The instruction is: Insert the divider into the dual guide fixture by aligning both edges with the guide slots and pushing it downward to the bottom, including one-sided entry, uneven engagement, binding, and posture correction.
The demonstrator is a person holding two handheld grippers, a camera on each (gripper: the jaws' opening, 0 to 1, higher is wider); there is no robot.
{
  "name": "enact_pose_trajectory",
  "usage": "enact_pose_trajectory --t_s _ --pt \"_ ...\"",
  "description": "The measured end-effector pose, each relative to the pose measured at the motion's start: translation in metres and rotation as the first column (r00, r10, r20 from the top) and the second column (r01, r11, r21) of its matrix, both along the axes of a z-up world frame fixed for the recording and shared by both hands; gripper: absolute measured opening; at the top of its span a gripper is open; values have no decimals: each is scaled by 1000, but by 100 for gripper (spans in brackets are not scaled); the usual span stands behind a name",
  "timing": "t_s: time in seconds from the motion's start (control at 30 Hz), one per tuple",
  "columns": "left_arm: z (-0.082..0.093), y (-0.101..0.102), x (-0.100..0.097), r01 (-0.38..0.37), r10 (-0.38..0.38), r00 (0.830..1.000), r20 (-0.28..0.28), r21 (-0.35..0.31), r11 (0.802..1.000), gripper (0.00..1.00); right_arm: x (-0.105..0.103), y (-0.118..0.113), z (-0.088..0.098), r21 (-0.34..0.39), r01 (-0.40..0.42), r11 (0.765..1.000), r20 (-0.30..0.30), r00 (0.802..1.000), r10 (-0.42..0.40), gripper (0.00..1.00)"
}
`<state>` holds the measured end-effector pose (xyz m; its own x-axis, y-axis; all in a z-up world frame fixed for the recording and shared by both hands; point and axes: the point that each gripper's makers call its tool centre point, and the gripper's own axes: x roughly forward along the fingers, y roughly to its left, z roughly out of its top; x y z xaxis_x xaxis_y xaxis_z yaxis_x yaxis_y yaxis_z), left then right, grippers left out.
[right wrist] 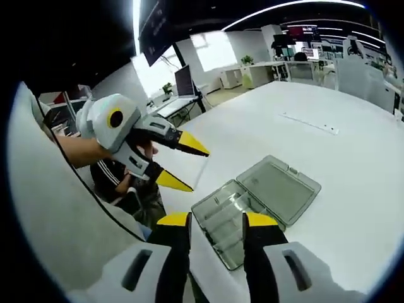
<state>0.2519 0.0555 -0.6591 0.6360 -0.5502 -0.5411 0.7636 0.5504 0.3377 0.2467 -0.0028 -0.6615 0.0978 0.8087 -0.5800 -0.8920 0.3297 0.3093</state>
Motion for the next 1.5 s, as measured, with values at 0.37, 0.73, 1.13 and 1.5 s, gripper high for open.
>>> enact_pose_trajectory --t_s 0.37,0.73,1.13,1.5 --pt "7 -11 6 19 -21 999 50 31 999 27 8 14 17 58 23 998 -35 999 -21 18" --pt "11 -20 8 29 -34 996 88 55 998 27 10 28 26 92 33 995 -84 996 -25 15" --pt "17 -26 12 29 -36 992 120 65 997 27 13 31 22 80 65 995 -123 991 -54 12" --pt "18 -29 13 32 -41 991 128 70 997 27 14 30 16 66 91 994 -155 985 -80 9"
